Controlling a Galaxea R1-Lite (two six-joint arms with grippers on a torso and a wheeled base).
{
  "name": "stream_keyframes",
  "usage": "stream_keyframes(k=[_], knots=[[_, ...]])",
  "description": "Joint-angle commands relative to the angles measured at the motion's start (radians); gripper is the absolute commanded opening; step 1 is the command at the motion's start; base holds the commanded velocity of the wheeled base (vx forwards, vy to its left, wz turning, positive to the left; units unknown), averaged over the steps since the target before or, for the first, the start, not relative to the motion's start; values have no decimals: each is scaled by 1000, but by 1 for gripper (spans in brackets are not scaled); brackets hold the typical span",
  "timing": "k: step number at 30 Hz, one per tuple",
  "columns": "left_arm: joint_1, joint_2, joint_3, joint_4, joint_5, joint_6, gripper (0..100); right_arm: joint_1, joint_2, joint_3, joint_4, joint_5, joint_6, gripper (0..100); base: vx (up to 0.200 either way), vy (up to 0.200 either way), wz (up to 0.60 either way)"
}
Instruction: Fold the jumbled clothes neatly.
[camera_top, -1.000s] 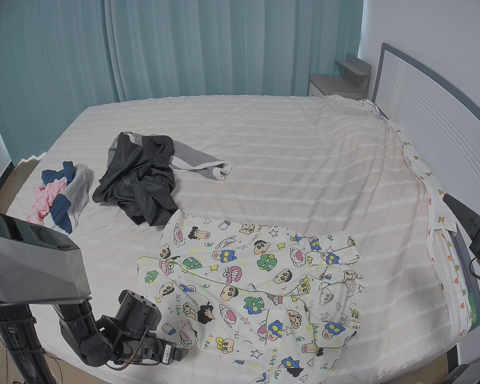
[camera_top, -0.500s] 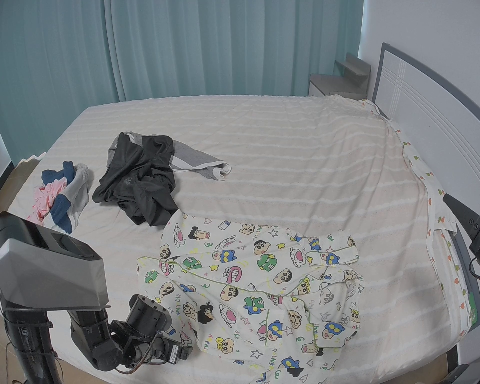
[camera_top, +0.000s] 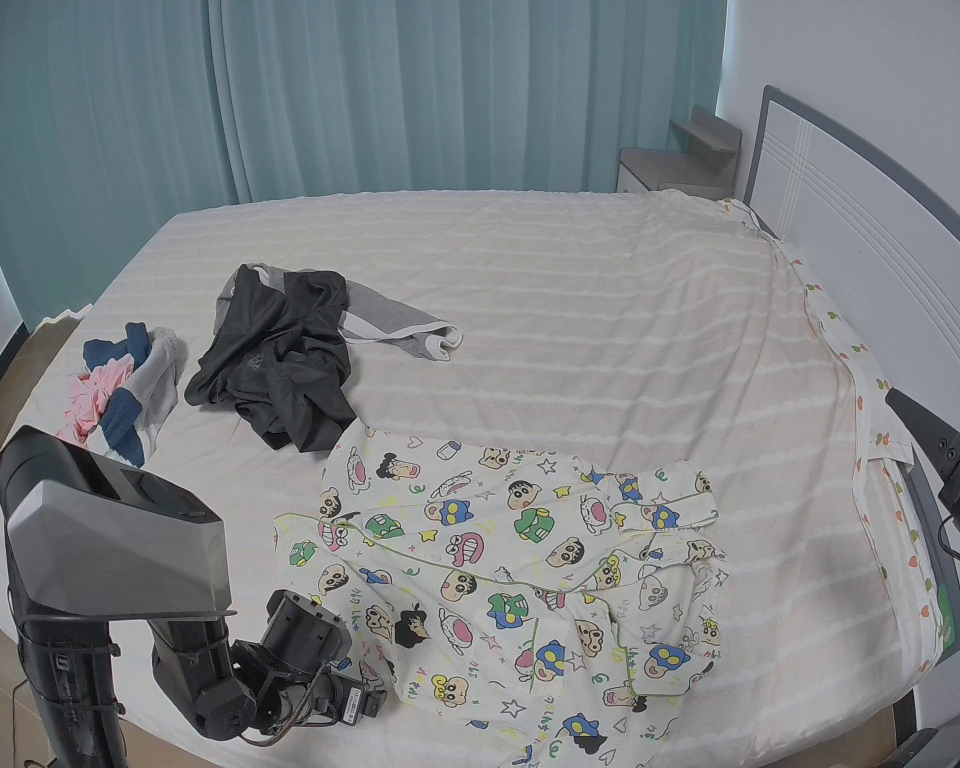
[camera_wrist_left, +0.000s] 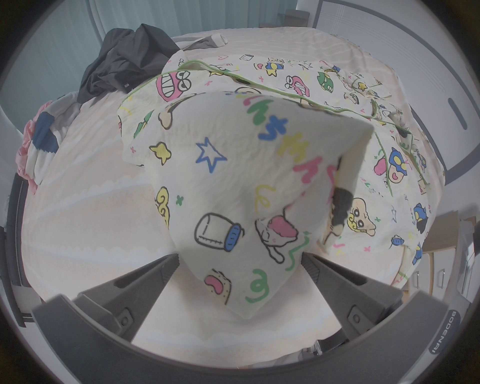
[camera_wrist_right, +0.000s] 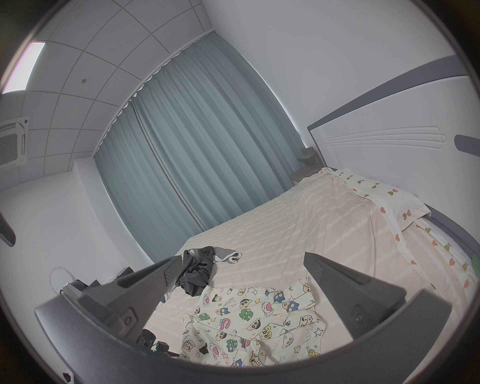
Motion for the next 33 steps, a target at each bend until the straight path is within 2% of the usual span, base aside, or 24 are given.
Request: stream_keyframes(k=[1, 4, 5, 20, 24, 32, 33], knots=[[1, 10, -10, -1, 19, -3, 100, 0, 1, 0, 0, 1, 0, 100, 0, 0, 0], [1, 11, -12, -1, 21, -3, 100, 0, 1, 0, 0, 1, 0, 100, 0, 0, 0], [1, 11, -12, 0, 21, -3, 0, 0, 1, -1, 0, -1, 0, 100, 0, 0, 0], [1, -1, 14, -1, 21, -1, 0, 0, 1, 0, 0, -1, 0, 100, 0, 0, 0], [10, -56, 48, 3, 16, 2, 0, 0, 1, 0, 0, 1, 0, 100, 0, 0, 0], [93, -153, 142, 2, -53, 120, 0, 0, 1, 0, 0, 1, 0, 100, 0, 0, 0], [125, -190, 166, 7, -96, 144, 0, 0, 1, 0, 0, 1, 0, 100, 0, 0, 0]])
